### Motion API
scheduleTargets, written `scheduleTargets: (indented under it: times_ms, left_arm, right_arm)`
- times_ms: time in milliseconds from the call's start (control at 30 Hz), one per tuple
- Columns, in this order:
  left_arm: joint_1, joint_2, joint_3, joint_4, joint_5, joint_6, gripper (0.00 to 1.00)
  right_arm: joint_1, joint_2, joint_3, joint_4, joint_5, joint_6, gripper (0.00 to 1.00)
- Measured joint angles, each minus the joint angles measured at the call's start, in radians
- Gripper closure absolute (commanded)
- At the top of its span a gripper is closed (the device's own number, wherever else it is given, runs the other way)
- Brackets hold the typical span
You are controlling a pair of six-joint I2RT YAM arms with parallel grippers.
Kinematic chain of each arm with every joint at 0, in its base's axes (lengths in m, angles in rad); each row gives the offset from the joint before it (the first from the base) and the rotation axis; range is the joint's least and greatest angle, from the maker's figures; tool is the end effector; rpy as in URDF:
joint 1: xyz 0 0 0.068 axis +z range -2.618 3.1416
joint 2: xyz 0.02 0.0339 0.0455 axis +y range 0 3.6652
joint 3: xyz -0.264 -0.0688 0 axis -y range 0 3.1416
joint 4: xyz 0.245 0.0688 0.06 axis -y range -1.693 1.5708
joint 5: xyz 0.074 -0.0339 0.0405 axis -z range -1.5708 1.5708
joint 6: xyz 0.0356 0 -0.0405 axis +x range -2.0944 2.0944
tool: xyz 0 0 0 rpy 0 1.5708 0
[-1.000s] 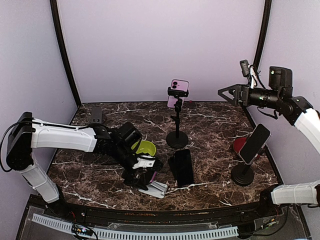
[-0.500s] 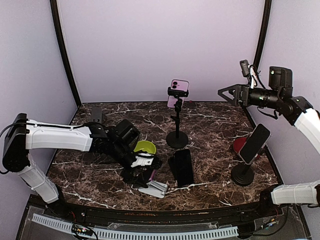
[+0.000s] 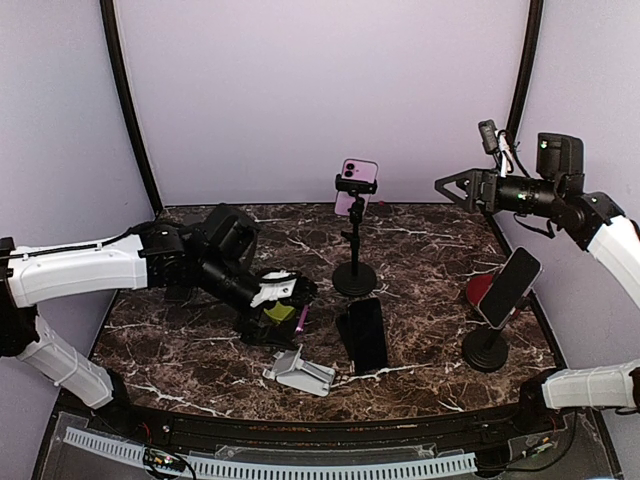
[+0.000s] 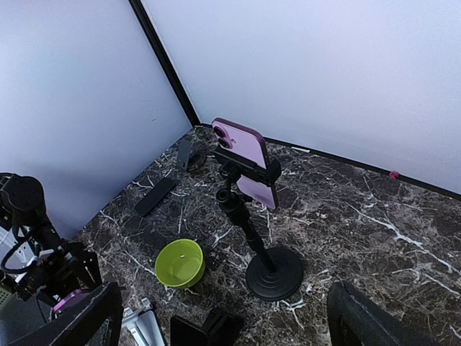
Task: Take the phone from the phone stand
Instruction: Remove the phone from the phone stand, then place the phone at the center of the board.
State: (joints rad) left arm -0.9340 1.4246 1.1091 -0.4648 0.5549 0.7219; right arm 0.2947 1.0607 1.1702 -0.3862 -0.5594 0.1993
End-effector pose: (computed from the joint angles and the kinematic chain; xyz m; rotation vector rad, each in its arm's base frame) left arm 0.1676 -0.2581 0.2824 1.8860 1.3595 -0.7557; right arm 0.2130 0.0844 0.4018 -0.4888 1.8269 0.8561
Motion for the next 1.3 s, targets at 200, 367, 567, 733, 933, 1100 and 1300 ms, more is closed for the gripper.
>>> scheduleTargets:
  times_ms: [200, 367, 567, 733, 933, 1100, 1300]
  left_arm:
    - [0.012, -0.052, 0.012, 0.014, -0.048, -0.081, 0.48]
    - [0.071, -0.051, 0.069, 0.015, -0.087, -0.189, 0.49]
    - [0.177, -0.05, 0.116, 0.024, -0.143, -0.339, 0.49]
    - [0.233, -0.025, 0.138, 0.025, -0.197, -0.442, 0.51]
    - [0.293, -0.001, 0.141, 0.026, -0.241, -0.544, 0.51]
    - [0.362, 0.002, 0.142, 0.031, -0.266, -0.609, 0.48]
    - [0.41, 0.03, 0.157, 0.038, -0.345, -0.715, 0.48]
  right_arm:
    - [0.0, 0.003, 0.0, 0.003, -0.011, 0.0, 0.01]
    - [0.0, 0.003, 0.0, 0.003, -0.017, 0.0, 0.01]
    - [0.0, 0.003, 0.0, 0.003, -0.021, 0.0, 0.01]
    - [0.0, 0.006, 0.0, 0.002, -0.021, 0.0, 0.01]
    - [0.0, 0.01, 0.0, 0.001, -0.021, -0.001, 0.01]
    - [0.0, 0.011, 0.0, 0.0, -0.021, -0.003, 0.01]
    - [0.0, 0.012, 0.0, 0.0, -0.02, -0.004, 0.01]
